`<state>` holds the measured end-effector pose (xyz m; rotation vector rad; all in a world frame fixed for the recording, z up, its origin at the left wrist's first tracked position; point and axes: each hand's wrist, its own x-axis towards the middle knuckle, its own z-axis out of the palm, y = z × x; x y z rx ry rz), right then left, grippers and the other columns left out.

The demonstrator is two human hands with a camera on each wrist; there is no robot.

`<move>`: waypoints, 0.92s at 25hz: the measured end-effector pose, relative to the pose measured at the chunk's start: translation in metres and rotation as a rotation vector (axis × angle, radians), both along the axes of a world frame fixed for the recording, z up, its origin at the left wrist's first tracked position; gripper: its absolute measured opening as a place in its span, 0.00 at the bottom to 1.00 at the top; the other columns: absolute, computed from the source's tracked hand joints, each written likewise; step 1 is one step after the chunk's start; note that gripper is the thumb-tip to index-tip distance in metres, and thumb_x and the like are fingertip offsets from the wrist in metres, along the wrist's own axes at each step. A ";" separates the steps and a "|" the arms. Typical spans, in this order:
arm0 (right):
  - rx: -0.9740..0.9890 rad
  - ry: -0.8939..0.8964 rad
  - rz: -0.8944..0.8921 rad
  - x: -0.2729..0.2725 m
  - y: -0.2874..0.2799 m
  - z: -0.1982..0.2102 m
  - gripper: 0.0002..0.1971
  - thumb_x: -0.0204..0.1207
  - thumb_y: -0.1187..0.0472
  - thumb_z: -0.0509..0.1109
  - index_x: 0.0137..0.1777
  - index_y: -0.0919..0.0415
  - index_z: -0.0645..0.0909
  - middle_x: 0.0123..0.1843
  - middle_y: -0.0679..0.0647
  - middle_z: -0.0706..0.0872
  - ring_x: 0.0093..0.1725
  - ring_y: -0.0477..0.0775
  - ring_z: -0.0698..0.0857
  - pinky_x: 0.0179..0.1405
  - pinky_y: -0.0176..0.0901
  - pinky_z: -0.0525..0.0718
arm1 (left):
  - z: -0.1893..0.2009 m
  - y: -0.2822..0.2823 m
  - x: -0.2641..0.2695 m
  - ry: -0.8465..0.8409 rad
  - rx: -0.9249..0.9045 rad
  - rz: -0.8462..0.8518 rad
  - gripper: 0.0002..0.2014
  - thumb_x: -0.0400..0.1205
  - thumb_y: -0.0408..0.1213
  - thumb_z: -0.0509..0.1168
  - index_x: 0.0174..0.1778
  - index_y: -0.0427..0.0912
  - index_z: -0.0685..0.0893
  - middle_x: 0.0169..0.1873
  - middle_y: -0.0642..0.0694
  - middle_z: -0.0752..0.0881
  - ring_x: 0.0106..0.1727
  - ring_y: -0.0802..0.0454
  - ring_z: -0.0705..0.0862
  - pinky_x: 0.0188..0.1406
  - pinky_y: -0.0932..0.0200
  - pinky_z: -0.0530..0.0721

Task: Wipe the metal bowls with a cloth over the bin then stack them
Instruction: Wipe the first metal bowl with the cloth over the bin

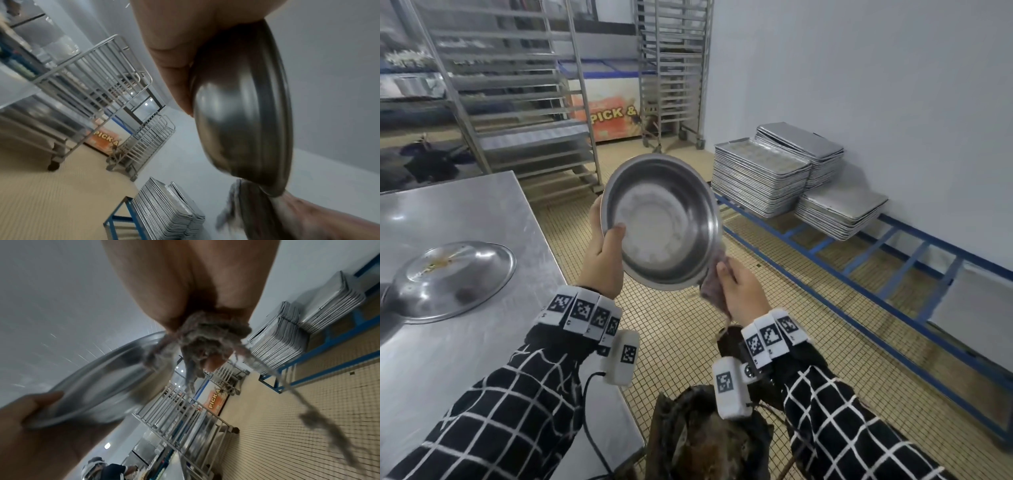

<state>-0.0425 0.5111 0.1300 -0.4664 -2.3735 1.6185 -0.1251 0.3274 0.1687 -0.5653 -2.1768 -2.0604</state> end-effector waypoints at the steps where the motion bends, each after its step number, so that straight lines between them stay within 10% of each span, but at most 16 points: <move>1: 0.073 -0.006 -0.004 0.001 0.000 -0.007 0.13 0.85 0.49 0.58 0.53 0.55 0.81 0.49 0.47 0.85 0.48 0.43 0.84 0.50 0.40 0.84 | 0.001 -0.001 -0.002 0.034 -0.003 0.009 0.20 0.88 0.30 0.48 0.76 0.45 0.63 0.52 0.59 0.76 0.44 0.83 0.77 0.39 0.82 0.76; 9: 0.332 0.249 -0.101 -0.024 -0.001 0.014 0.17 0.79 0.59 0.69 0.67 0.60 0.81 0.57 0.47 0.86 0.54 0.42 0.82 0.51 0.21 0.76 | -0.011 -0.005 0.007 0.011 -0.123 -0.140 0.20 0.90 0.39 0.49 0.76 0.61 0.61 0.56 0.56 0.79 0.52 0.61 0.83 0.43 0.67 0.85; 14: 0.794 0.081 0.223 -0.033 -0.008 -0.001 0.14 0.84 0.59 0.60 0.66 0.58 0.78 0.63 0.53 0.81 0.58 0.55 0.83 0.61 0.50 0.81 | -0.015 -0.001 0.007 0.016 -0.154 -0.165 0.20 0.89 0.42 0.49 0.77 0.59 0.59 0.63 0.47 0.76 0.61 0.55 0.79 0.54 0.59 0.81; 23: 0.930 0.194 0.486 -0.008 -0.020 -0.024 0.19 0.82 0.45 0.57 0.63 0.57 0.76 0.56 0.48 0.82 0.57 0.48 0.79 0.67 0.46 0.74 | -0.028 0.005 -0.004 -0.167 0.021 0.077 0.20 0.86 0.37 0.51 0.74 0.54 0.65 0.54 0.46 0.79 0.51 0.47 0.80 0.36 0.60 0.80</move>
